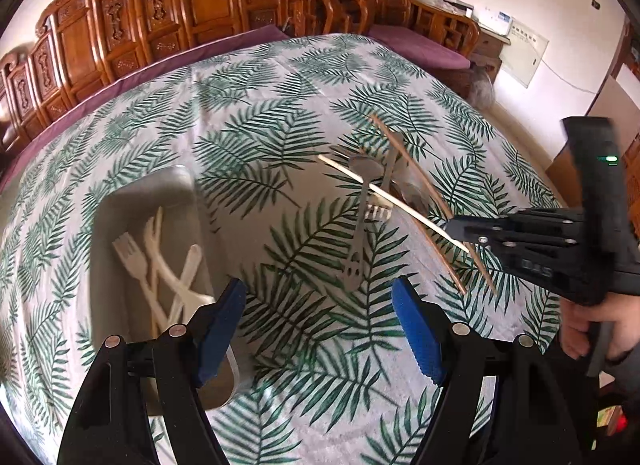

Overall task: Organize utensils
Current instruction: 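Grasp a wooden chopstick with the right tool while the left tool grasps a metal spoon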

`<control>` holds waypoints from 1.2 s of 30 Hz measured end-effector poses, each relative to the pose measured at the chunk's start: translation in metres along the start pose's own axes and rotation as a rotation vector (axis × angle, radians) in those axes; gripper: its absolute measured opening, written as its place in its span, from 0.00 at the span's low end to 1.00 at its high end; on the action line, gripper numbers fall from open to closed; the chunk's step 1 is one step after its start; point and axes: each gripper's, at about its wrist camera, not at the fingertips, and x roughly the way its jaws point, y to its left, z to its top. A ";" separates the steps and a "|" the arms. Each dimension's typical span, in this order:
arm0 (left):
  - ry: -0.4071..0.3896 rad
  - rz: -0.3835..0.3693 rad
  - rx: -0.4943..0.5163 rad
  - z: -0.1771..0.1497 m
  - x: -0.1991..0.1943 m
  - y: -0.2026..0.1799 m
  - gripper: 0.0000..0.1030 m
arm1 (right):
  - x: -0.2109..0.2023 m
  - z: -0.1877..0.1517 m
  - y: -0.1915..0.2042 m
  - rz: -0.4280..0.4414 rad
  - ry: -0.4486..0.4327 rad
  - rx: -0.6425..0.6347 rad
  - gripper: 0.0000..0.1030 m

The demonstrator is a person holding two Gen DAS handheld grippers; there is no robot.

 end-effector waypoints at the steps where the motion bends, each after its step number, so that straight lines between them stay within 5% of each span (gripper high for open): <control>1: 0.002 -0.002 0.011 0.002 0.003 -0.004 0.70 | -0.004 -0.002 -0.003 0.000 -0.005 0.003 0.06; 11: 0.048 -0.006 0.059 0.024 0.047 -0.030 0.69 | -0.016 -0.015 -0.032 -0.024 -0.019 0.031 0.06; 25: 0.077 -0.048 0.002 0.062 0.079 -0.020 0.38 | -0.018 -0.017 -0.037 -0.024 -0.016 0.018 0.06; 36: 0.158 -0.096 0.006 0.078 0.117 -0.019 0.23 | -0.015 -0.020 -0.033 -0.022 -0.006 0.004 0.06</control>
